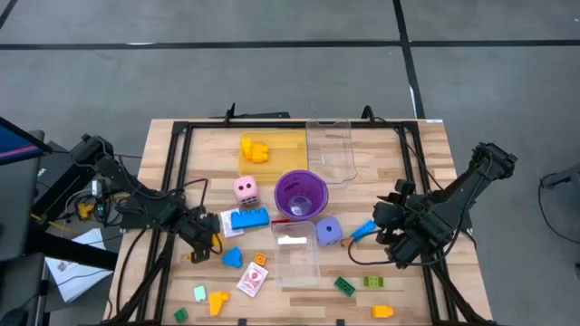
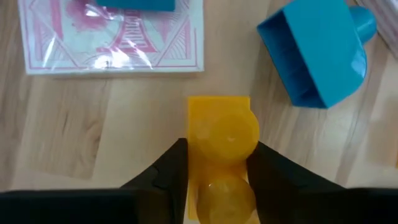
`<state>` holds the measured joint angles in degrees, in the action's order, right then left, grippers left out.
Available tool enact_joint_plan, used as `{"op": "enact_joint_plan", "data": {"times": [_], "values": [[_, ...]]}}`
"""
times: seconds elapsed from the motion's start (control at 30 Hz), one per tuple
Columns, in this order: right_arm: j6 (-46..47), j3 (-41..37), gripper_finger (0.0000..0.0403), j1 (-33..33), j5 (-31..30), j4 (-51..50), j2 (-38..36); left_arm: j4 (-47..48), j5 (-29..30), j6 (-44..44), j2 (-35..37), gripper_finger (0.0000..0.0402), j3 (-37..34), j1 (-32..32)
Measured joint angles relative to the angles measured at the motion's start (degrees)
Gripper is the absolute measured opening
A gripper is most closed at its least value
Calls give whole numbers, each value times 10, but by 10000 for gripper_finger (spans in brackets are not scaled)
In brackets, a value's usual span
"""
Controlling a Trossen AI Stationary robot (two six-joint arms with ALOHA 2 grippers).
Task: Pick & Place Toys
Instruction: Put the yellow game piece into the yellow bin
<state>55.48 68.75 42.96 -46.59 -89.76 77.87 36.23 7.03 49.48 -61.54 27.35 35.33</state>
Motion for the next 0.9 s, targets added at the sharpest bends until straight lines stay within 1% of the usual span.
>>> {"op": "enact_joint_plan", "data": {"times": [0.3,0.47,0.6,0.8,0.9], "values": [[-5,0,129,0,0,-2,0,5,-15,110,6,122,1,0],[-5,0,129,0,0,-2,0,50,-5,137,6,122,33,-1],[-5,0,129,0,0,-2,0,88,30,139,6,122,75,-10],[-5,0,129,0,0,-2,0,123,126,121,6,122,147,-47],[-7,0,129,0,0,-2,0,127,173,93,6,122,174,-74]]}}
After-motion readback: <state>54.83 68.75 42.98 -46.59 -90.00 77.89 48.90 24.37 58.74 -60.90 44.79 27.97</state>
